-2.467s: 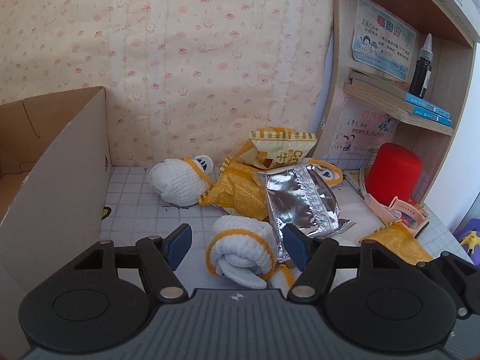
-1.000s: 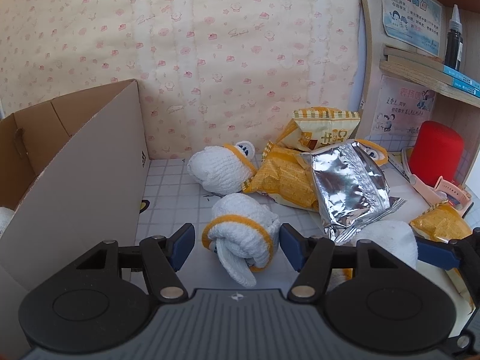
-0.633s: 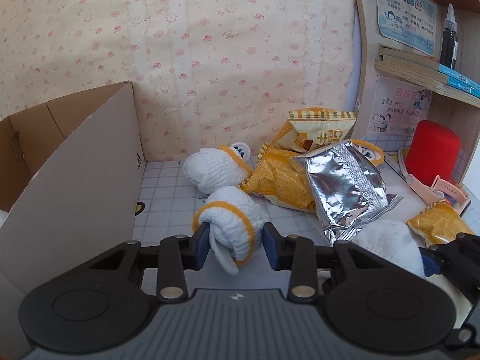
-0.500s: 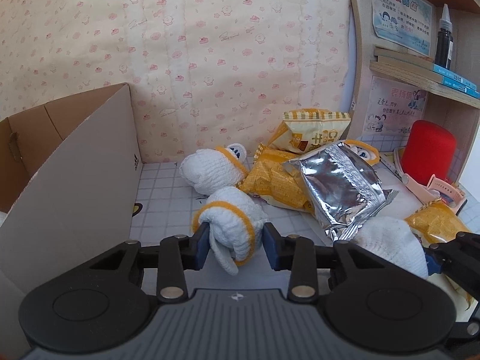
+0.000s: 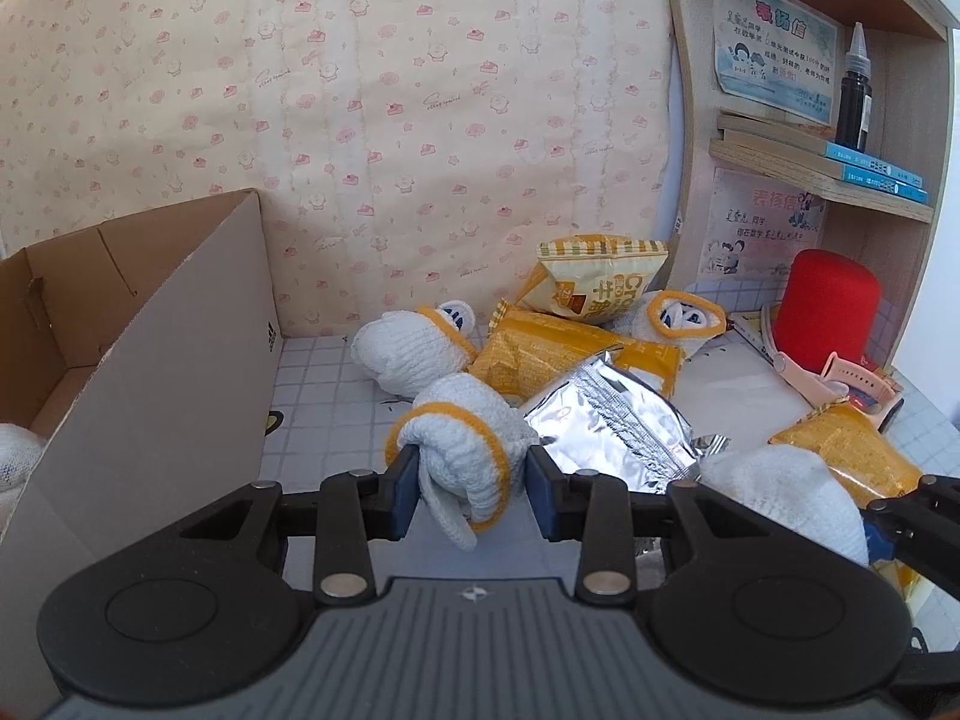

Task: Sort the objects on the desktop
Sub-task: 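Close the left gripper on a white glove while the right gripper holds its glove, then lift and carry both held gloves over the cardboard box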

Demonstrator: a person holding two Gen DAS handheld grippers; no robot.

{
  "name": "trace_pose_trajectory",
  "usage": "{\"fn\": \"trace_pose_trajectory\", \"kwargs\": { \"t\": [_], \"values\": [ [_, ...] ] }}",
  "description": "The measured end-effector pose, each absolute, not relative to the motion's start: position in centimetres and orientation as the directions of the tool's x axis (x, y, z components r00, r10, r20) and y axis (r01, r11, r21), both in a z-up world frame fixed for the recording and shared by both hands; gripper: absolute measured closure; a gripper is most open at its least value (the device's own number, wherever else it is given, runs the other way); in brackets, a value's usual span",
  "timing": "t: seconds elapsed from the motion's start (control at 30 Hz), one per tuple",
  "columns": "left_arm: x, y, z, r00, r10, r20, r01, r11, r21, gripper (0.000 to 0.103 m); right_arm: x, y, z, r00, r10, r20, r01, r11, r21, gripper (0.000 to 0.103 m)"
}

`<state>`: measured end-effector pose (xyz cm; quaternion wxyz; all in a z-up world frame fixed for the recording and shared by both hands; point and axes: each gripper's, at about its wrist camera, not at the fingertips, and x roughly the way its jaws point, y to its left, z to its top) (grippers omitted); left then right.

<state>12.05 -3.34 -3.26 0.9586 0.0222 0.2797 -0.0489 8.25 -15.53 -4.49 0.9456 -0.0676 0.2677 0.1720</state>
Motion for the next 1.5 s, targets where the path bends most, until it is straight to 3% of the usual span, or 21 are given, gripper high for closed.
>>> {"fn": "trace_pose_trajectory", "kwargs": {
  "t": [1.5],
  "values": [
    [0.0,-0.6,6.0,0.951,-0.041,-0.305,0.049,0.999,0.019,0.064,-2.1,-14.5,5.1,0.895,0.324,-0.307,-0.38,0.914,-0.143,0.055]
  ]
}}
